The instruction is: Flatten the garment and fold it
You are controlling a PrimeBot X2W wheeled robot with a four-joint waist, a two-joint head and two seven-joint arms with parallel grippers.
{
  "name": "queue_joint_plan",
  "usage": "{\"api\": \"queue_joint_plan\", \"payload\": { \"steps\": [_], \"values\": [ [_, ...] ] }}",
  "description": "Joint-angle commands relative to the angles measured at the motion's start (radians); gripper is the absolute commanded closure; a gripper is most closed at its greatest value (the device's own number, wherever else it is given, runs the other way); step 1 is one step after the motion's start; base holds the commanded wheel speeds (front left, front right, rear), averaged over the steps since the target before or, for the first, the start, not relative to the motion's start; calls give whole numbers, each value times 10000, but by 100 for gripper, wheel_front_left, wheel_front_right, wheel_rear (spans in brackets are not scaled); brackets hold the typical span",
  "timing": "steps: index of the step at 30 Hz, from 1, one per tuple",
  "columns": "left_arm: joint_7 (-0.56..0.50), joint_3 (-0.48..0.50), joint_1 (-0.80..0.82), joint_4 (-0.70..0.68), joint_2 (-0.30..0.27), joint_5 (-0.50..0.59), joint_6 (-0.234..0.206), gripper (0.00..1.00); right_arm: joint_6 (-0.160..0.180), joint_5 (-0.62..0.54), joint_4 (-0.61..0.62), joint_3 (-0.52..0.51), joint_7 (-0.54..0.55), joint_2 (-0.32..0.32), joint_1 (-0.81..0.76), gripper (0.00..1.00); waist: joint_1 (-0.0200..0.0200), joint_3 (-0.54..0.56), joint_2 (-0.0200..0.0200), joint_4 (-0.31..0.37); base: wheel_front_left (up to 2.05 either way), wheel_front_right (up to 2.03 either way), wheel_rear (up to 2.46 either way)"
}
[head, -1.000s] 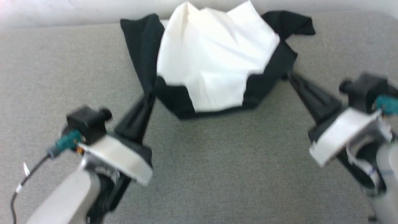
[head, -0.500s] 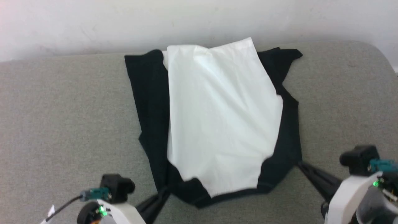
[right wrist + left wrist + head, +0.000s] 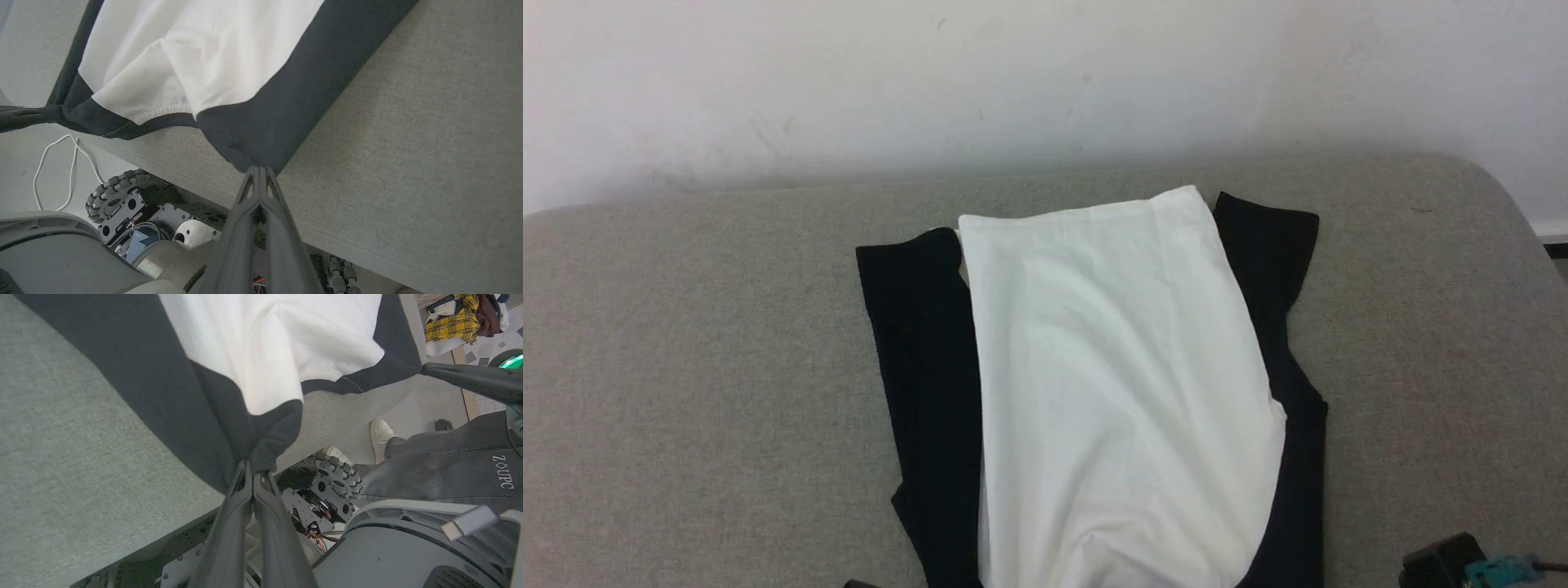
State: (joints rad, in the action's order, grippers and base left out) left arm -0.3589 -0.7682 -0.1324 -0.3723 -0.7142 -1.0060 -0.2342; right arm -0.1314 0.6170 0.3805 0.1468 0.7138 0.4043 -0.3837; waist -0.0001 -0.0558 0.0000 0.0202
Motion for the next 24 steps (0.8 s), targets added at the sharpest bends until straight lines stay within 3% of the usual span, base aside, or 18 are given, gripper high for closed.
{"api": "queue_joint_plan", "payload": {
  "steps": [1,7,18,19,20,21,23,24],
  "values": [
    [12,-52,-138,55,38,-78,-51,100,7,5,86,-68,-15,-125,-197,100,1,24,0,3,0,0,0],
    [384,-65,-14,738,198,185,107,100,7,-421,-140,-137,-603,-282,-227,100,1,-92,0,-9,0,0,0],
    [786,-241,896,2546,910,506,924,100,7,-763,-1734,626,-1675,-369,686,100,1,-558,0,-175,0,0,0],
    [883,-238,994,2737,1022,550,977,96,7,-780,-1924,706,-1804,-391,815,100,1,-592,0,-194,0,0,0],
    [1068,-189,1085,2933,1171,588,1006,67,7,-771,-2112,780,-1943,-428,938,100,1,-629,0,-214,0,0,0],
    [1212,-163,1151,3140,1321,592,1050,53,7,-756,-2297,843,-2086,-467,1061,100,1,-650,0,-222,0,0,0],
    [1361,-190,1251,3499,1556,573,1188,50,7,-726,-2647,967,-2329,-514,1266,100,1,-685,0,-241,0,0,0],
    [1466,-166,1297,3662,1673,548,1242,35,7,-680,-2806,989,-2452,-552,1348,96,1,-704,0,-253,0,0,0]
  ]
}}
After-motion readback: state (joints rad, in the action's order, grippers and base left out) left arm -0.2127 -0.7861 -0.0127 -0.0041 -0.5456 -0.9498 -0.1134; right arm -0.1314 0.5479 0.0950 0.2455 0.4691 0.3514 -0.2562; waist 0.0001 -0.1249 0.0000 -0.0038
